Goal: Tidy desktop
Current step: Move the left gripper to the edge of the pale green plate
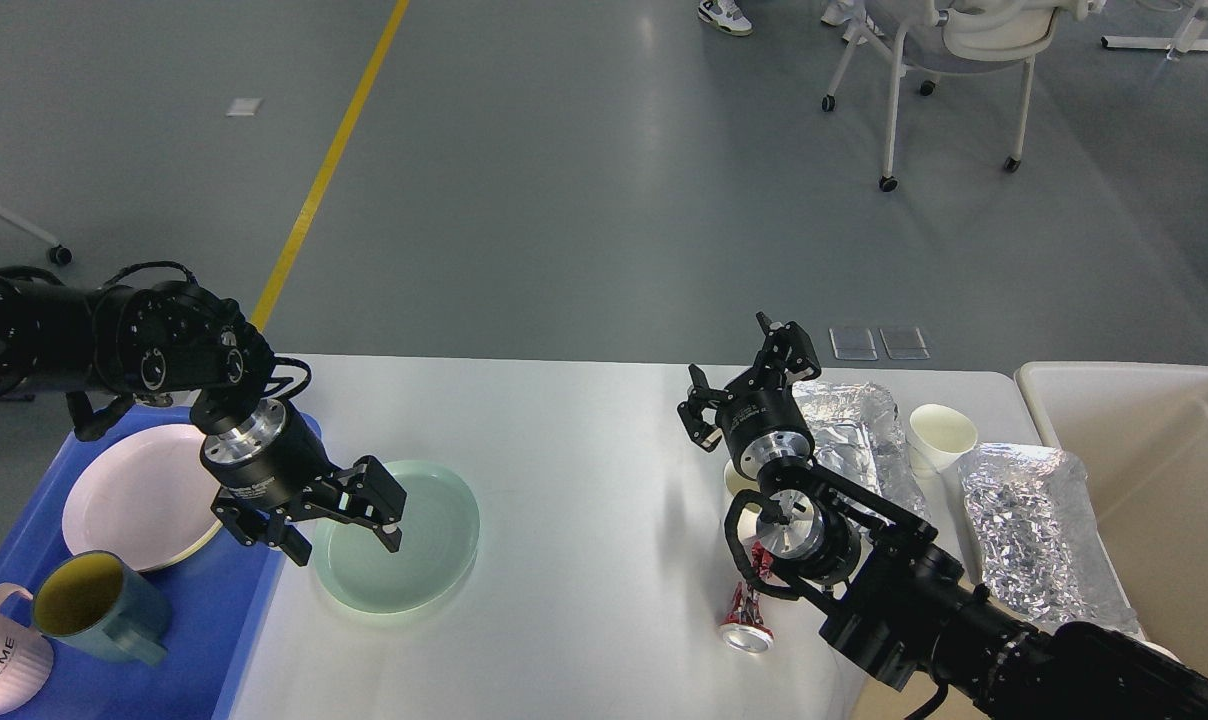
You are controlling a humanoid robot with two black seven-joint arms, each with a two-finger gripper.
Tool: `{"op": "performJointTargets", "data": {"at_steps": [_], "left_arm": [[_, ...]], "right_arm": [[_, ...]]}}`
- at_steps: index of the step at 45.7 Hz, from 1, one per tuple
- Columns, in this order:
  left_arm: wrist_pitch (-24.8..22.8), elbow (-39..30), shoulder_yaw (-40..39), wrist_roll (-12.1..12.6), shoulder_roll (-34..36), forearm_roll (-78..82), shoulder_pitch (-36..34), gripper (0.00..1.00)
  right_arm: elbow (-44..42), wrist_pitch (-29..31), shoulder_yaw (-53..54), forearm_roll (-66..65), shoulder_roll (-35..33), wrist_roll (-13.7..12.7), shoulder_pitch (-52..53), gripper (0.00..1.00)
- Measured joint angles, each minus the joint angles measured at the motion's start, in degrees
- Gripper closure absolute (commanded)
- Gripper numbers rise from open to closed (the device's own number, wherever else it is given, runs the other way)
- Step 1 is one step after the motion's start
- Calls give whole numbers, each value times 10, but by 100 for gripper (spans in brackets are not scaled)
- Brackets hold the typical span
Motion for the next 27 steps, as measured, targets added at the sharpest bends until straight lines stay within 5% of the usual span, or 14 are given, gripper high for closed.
{"op": "performJointTargets", "data": {"at_steps": [9, 22, 27], "left_arm": [[75, -1, 3, 0, -12, -83, 55, 31], [109, -20, 26, 0, -4, -123, 77, 33], [114, -26, 46, 0, -4, -124, 78, 41]], "right_arm": [[0, 0, 0, 0, 0, 0, 0, 0], [0, 0, 0, 0, 0, 0, 0, 0], [0, 0, 0, 0, 0, 0, 0, 0]]}}
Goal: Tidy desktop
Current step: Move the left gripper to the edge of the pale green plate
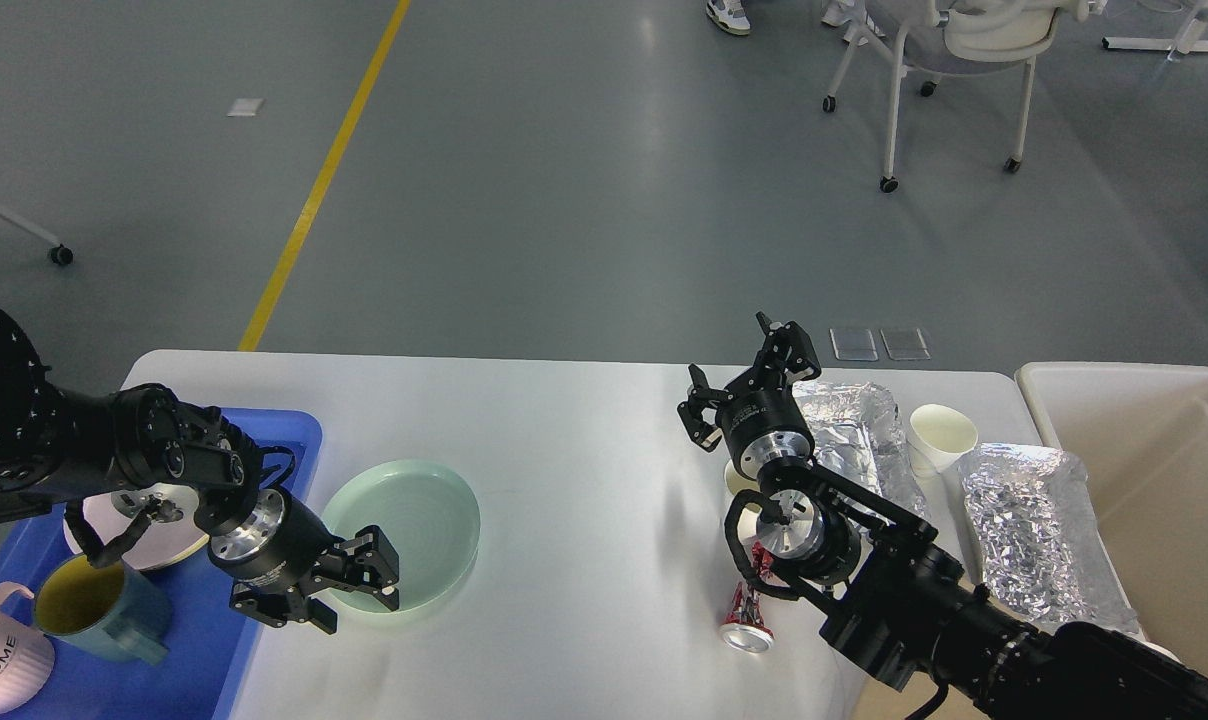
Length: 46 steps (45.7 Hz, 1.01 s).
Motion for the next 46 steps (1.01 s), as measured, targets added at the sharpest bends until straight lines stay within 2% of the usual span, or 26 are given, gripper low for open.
{"op": "performJointTargets", "data": {"at_steps": [8, 14, 24, 46], "left_arm": [[44, -5, 18, -1, 0, -8, 1, 46], [60, -7, 23, 0, 2, -35, 2, 51], [86, -10, 29, 0, 1, -70, 9, 51], [96, -27, 62, 0, 11, -90, 17, 49]], "right_arm": [[0, 0, 0, 0, 0, 0, 0, 0], [0, 0, 0, 0, 0, 0, 0, 0], [0, 0, 0, 0, 0, 0, 0, 0], [1, 0, 0, 0, 0, 0, 0, 0]]}}
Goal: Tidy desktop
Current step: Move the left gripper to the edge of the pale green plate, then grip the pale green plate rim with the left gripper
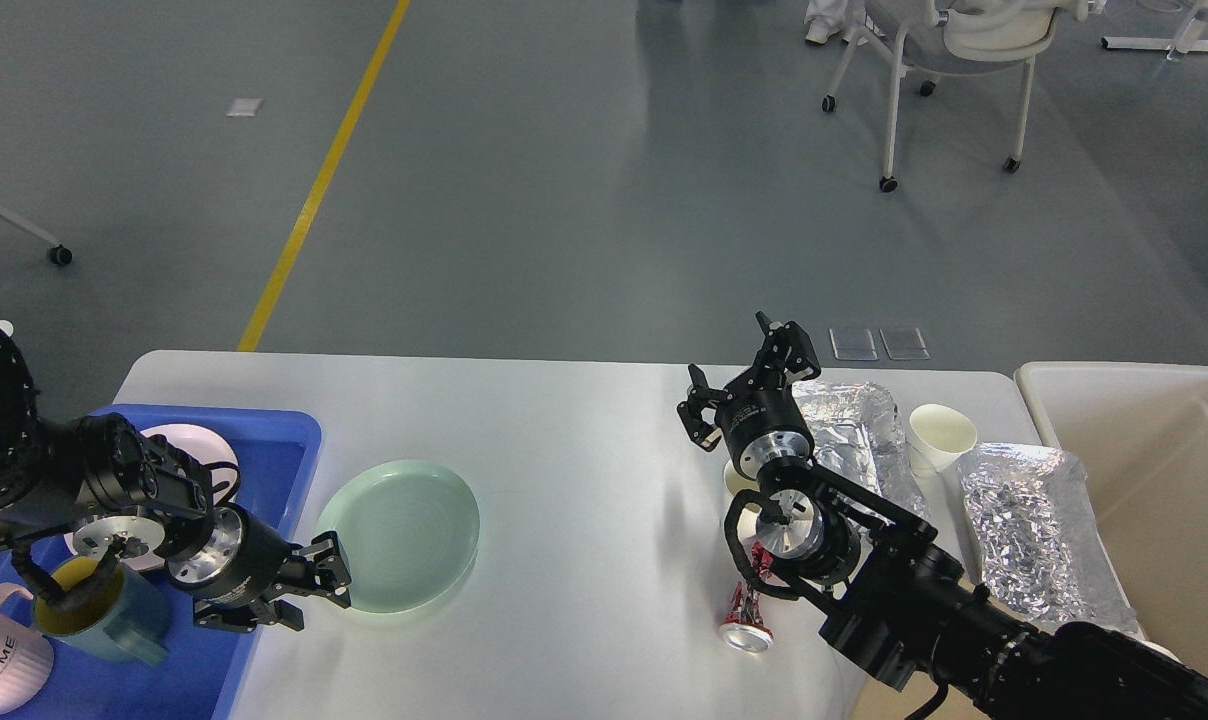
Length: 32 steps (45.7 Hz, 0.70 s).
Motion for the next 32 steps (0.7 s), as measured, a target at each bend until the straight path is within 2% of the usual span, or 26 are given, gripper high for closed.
{"op": "performJointTargets", "data": {"at_steps": [11, 19, 32], "left_arm": [[70, 0, 0, 0, -5, -40, 14, 50], [102, 0, -5, 0, -7, -47, 23, 51], [122, 0, -10, 0, -18, -56, 40, 67]], "right_arm": [[0, 0, 0, 0, 0, 0, 0, 0], [0, 0, 0, 0, 0, 0, 0, 0], [0, 0, 0, 0, 0, 0, 0, 0]]}}
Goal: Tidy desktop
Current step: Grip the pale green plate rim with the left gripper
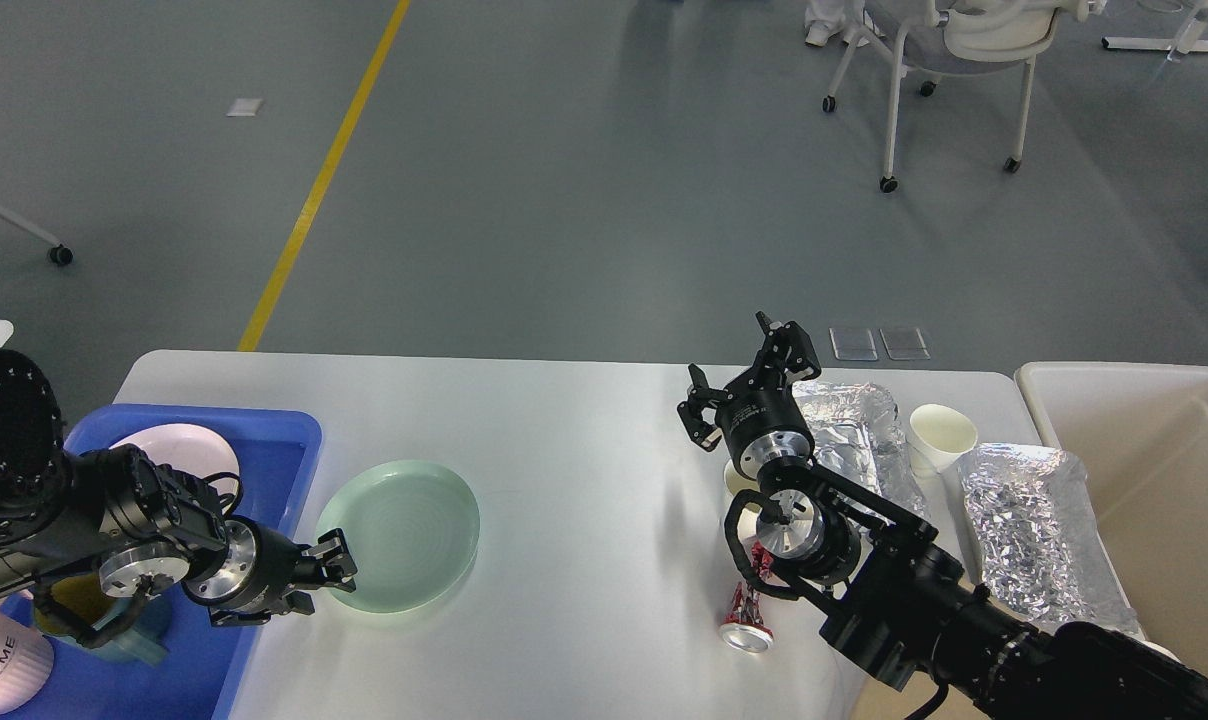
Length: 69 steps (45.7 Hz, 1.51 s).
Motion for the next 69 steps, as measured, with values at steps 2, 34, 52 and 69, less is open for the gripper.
{"op": "performJointTargets", "data": {"at_steps": [2, 34, 52, 69], "left_arm": [[0, 0, 0, 0, -1, 0, 1, 67], [2, 0, 0, 0, -2, 1, 4, 81], [1, 0, 0, 0, -2, 1, 8, 82], [1, 0, -1, 0, -3, 1, 8, 96]], "right_arm": [[0, 0, 0, 0, 0, 0, 0, 0], [0, 0, 0, 0, 0, 0, 0, 0], [0, 0, 0, 0, 0, 0, 0, 0], [0, 0, 0, 0, 0, 0, 0, 0]]}}
